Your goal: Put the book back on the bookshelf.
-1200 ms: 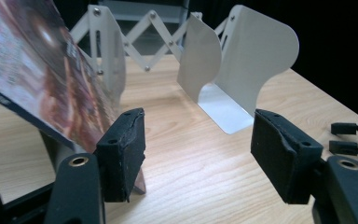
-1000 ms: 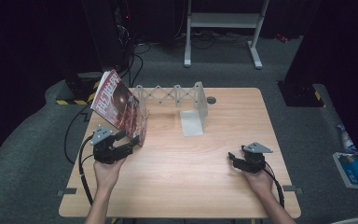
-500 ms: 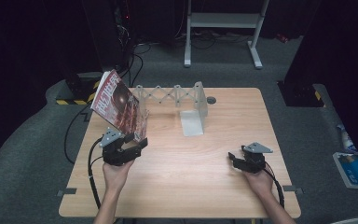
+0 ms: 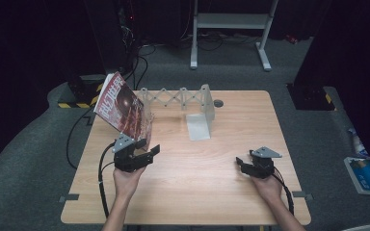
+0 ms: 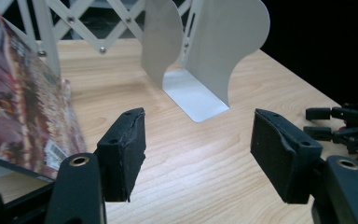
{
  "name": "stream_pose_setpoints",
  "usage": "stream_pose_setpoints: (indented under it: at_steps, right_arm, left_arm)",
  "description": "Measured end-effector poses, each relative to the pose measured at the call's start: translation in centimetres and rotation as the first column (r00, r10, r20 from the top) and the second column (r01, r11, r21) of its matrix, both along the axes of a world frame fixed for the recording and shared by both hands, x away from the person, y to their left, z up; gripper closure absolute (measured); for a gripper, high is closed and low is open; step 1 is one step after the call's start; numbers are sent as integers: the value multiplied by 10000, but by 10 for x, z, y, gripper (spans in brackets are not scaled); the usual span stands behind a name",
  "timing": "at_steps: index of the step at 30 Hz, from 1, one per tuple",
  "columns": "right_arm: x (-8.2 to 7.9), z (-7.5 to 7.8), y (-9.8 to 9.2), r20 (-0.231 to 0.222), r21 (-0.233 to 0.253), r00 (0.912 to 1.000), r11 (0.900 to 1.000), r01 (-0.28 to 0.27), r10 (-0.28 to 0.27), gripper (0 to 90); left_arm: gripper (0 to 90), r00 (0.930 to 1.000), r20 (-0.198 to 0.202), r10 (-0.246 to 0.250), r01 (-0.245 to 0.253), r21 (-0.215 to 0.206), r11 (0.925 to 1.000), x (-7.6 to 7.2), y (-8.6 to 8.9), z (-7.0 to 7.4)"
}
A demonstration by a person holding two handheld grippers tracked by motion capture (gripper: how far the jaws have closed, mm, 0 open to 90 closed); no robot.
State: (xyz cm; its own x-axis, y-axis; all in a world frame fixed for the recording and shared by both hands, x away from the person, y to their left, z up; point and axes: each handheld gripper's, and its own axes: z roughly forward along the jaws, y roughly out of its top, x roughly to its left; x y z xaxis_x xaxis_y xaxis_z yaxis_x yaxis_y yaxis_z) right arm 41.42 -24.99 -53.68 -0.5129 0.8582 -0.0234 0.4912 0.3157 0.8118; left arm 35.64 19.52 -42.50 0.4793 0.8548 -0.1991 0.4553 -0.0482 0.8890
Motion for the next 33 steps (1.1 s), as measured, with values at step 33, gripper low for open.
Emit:
stream_pose_setpoints:
  at_steps: [33]
  right_arm:
    - [0, 0, 0, 5, -2, 10000, 10000, 11, -11, 311]
  left_arm:
    - [377, 9952, -422, -882, 906, 588, 9942, 15, -44, -25]
